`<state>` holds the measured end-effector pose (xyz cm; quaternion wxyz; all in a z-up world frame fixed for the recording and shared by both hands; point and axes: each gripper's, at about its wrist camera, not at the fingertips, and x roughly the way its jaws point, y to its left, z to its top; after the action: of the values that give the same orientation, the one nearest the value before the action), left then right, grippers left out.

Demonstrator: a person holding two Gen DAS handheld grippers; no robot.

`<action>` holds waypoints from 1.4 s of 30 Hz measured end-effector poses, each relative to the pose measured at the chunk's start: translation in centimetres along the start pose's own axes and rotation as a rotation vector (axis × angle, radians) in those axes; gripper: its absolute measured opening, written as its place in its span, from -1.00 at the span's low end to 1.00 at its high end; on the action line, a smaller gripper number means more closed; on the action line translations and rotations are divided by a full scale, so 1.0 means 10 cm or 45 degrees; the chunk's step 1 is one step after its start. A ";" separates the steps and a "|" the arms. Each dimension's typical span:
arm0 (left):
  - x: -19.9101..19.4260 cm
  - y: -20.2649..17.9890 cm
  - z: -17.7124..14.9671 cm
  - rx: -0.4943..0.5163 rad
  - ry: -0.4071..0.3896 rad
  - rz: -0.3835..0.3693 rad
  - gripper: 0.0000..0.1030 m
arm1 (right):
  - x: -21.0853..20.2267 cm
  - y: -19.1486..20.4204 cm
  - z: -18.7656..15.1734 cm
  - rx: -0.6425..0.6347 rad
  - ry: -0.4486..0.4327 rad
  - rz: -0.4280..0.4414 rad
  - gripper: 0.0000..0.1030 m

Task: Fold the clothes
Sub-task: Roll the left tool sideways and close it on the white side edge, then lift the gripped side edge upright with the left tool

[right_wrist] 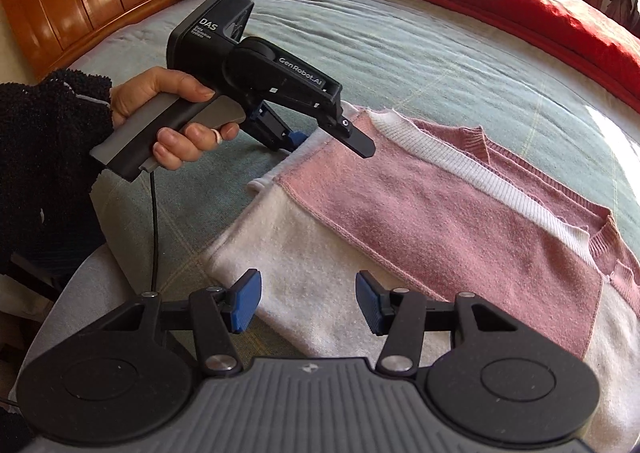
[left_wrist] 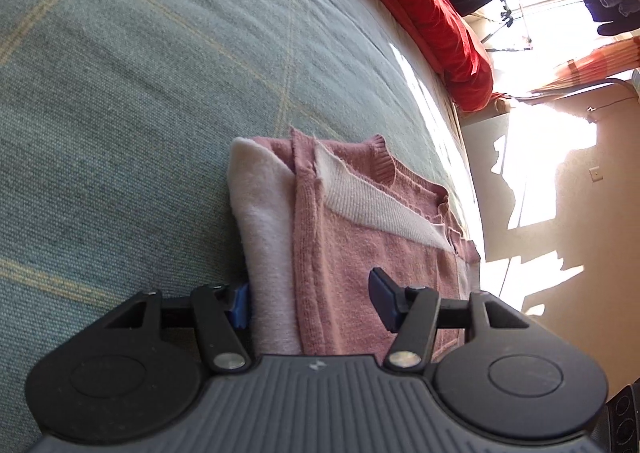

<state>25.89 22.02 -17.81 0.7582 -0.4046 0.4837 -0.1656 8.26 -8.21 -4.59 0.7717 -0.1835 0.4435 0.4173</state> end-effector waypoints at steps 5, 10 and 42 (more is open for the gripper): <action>0.03 0.03 0.05 -0.034 0.003 0.068 -0.54 | 0.15 0.32 0.04 -0.207 0.041 -0.041 0.11; 0.02 -0.04 0.06 -0.034 0.008 0.145 -0.58 | 0.22 0.48 0.02 -0.304 0.061 -0.062 0.11; -0.15 0.17 -0.37 -0.160 0.059 -0.046 -0.40 | 0.05 0.53 -0.20 -0.398 -0.001 -0.212 0.11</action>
<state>21.76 22.35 -18.98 0.7169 -0.4562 0.5031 -0.1577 3.07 -6.15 -5.59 0.7657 -0.3371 0.3564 0.4159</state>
